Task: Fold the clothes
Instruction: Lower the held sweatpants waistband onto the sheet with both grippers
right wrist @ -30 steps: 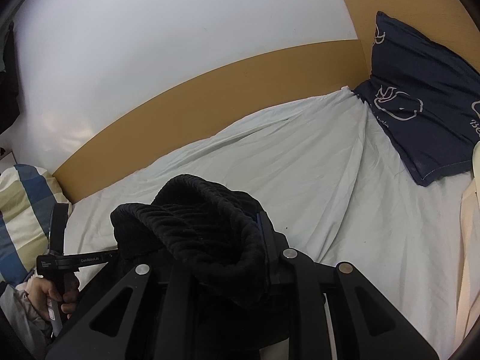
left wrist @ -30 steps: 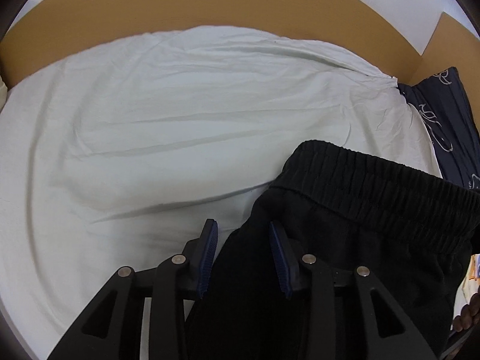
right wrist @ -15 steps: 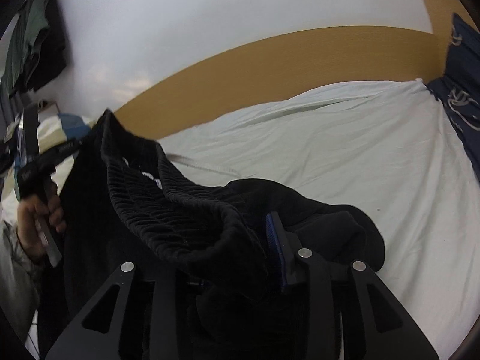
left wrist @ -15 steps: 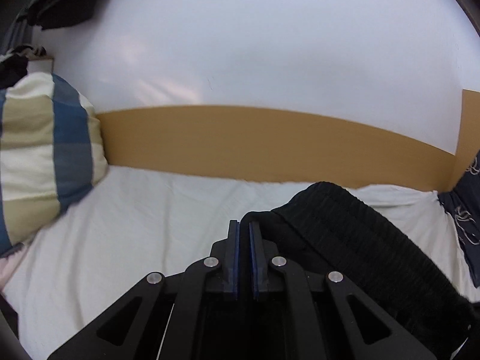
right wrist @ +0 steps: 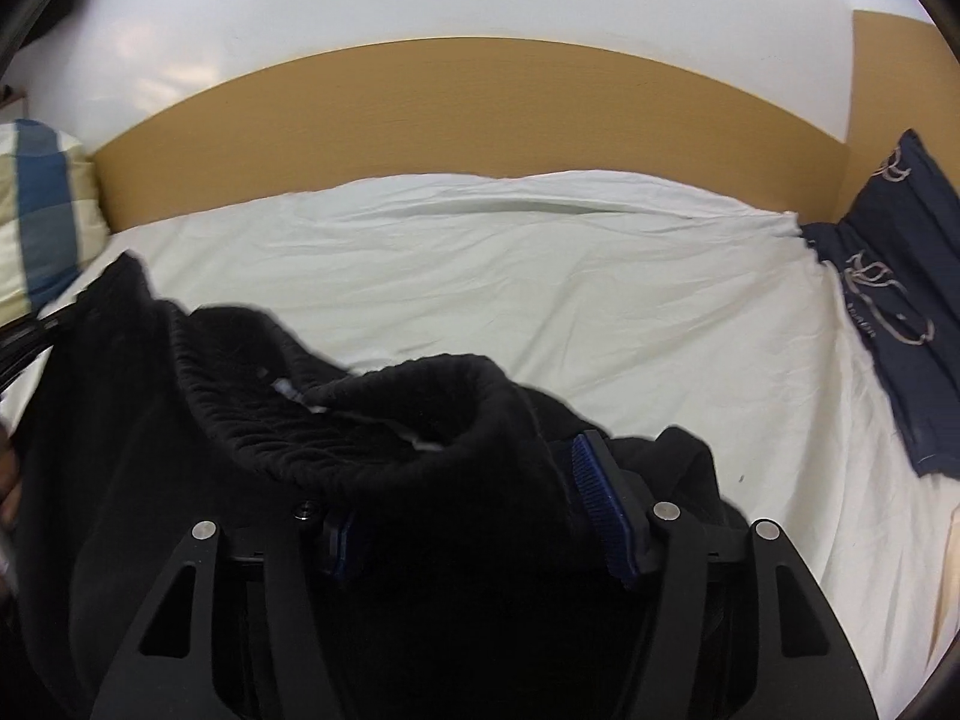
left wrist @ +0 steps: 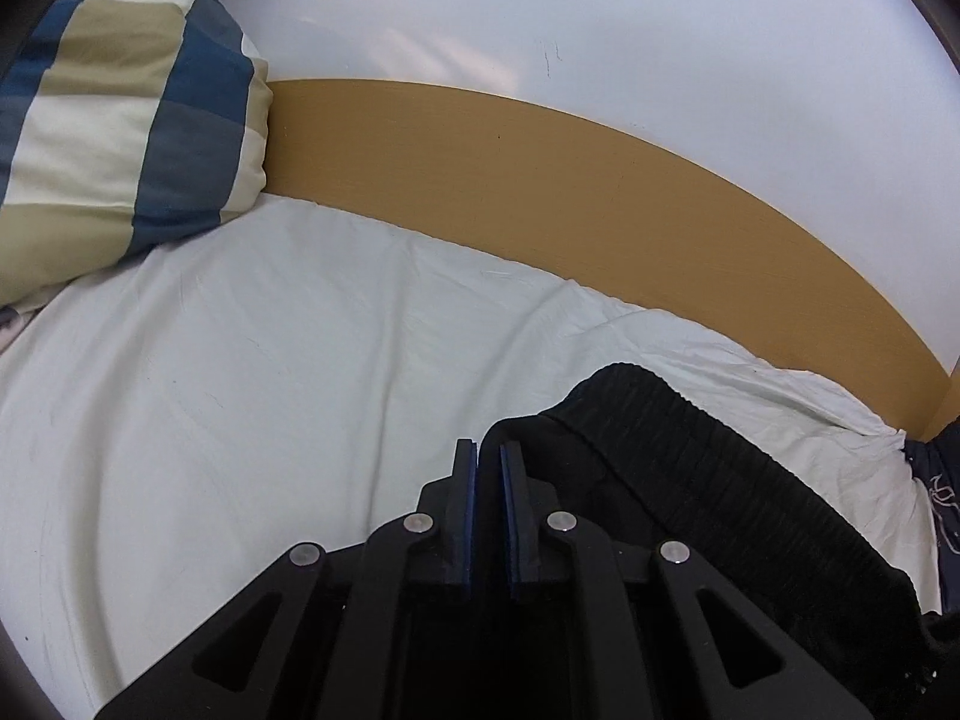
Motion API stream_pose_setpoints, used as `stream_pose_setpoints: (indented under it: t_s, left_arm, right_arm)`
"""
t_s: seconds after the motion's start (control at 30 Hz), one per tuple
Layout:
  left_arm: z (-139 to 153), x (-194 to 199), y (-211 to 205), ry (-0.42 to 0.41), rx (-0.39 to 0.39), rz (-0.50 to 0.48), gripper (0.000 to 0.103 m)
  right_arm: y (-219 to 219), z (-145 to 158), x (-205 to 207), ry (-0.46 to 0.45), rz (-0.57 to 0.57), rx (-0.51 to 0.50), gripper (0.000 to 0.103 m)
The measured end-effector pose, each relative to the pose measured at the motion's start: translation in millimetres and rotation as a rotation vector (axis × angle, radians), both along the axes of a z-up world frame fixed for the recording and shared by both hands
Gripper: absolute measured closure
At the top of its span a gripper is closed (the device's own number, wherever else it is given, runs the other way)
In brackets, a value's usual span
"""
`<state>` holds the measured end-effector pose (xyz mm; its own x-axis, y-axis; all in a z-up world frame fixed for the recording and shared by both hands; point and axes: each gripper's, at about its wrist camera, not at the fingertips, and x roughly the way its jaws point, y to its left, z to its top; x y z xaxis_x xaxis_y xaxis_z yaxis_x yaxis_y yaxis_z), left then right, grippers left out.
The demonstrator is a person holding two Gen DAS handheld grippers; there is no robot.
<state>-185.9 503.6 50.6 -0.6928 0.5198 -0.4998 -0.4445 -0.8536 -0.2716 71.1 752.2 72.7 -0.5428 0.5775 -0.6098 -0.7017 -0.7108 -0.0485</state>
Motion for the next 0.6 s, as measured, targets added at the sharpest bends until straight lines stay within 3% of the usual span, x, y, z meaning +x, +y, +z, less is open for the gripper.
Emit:
stream_pose_setpoints:
  t_s: [0.1, 0.13, 0.2, 0.23, 0.27, 0.33, 0.5, 0.6]
  left_arm:
    - [3.2, 5.5, -3.0, 0.032, 0.028, -0.02, 0.091]
    - [6.2, 9.5, -4.2, 0.061, 0.038, -0.029, 0.087]
    - [13.6, 20.5, -6.1, 0.134, 0.054, -0.048, 0.073]
    - [17.8, 28.9, -5.9, 0.176, 0.058, -0.055, 0.061]
    - [22.1, 40.7, -4.7, 0.227, 0.052, -0.06, 0.051]
    - [28.6, 56.8, -4.6, 0.321, 0.032, -0.084, 0.042]
    - [33.0, 69.6, 7.5, 0.411, -0.035, -0.123, 0.028]
    - [33.0, 68.8, 7.0, 0.399, -0.039, -0.12, 0.025]
  right_arm:
    - [27.8, -1.6, -7.3, 0.028, -0.07, -0.039, 0.039]
    - [36.5, -3.2, -5.9, 0.041, -0.097, -0.064, 0.035]
    - [53.4, -6.4, -3.5, 0.064, -0.148, -0.115, 0.021]
    - [58.6, -7.1, -2.6, 0.07, -0.158, -0.137, 0.014]
    - [57.1, -3.4, 6.0, 0.11, -0.16, -0.131, 0.013]
    - [53.2, 4.3, 22.6, 0.189, -0.166, -0.112, 0.012]
    - [-9.3, 51.6, 46.6, 0.257, -0.134, 0.267, 0.009]
    - [-32.6, 79.2, 57.1, 0.33, -0.092, 0.343, 0.0]
